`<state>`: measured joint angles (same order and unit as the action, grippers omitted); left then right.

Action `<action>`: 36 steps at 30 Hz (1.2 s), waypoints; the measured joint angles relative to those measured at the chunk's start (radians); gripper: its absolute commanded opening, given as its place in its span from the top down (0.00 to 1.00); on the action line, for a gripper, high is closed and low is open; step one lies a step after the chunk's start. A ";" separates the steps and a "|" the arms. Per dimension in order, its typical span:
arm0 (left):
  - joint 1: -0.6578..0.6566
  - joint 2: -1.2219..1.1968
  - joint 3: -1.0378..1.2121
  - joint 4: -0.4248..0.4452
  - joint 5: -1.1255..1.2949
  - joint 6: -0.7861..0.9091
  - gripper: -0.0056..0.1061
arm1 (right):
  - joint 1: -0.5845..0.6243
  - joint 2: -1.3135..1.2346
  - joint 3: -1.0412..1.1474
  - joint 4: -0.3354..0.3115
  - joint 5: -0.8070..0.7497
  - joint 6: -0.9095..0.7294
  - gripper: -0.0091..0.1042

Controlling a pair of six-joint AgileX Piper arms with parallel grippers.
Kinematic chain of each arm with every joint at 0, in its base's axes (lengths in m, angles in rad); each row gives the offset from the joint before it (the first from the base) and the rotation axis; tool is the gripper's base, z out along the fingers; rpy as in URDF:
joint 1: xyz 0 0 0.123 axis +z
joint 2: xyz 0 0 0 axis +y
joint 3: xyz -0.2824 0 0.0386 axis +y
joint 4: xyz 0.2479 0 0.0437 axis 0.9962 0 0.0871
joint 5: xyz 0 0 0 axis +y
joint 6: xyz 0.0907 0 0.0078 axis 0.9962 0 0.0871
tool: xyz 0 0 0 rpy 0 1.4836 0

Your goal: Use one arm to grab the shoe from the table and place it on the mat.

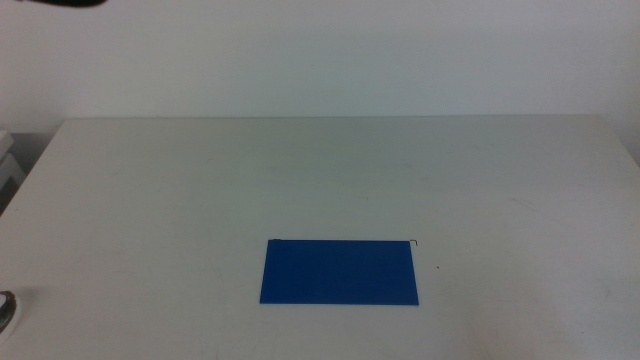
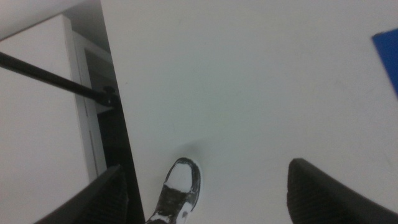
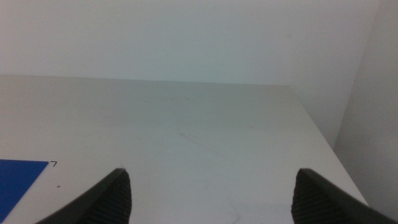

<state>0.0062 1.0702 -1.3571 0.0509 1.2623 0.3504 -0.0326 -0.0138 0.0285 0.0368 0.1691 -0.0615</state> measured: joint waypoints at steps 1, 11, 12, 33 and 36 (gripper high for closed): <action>0.008 0.009 0.000 0.000 0.002 0.011 0.17 | 0.000 0.000 0.000 0.000 0.000 0.000 0.33; 0.055 0.065 0.000 0.033 0.001 0.110 0.15 | 0.000 0.000 0.000 0.000 0.000 0.000 0.33; 0.078 0.070 0.000 0.032 0.001 0.135 0.15 | 0.000 0.000 0.000 0.000 0.000 0.000 0.33; 0.416 0.258 0.209 -0.074 -0.020 0.572 0.15 | 0.000 0.000 0.000 0.000 0.000 0.000 0.33; 0.459 0.292 0.234 -0.079 -0.022 0.587 0.15 | 0.000 0.000 0.000 0.000 0.000 0.000 0.33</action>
<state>0.4657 1.3621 -1.1233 -0.0277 1.2400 0.9372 -0.0326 -0.0138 0.0285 0.0368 0.1691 -0.0615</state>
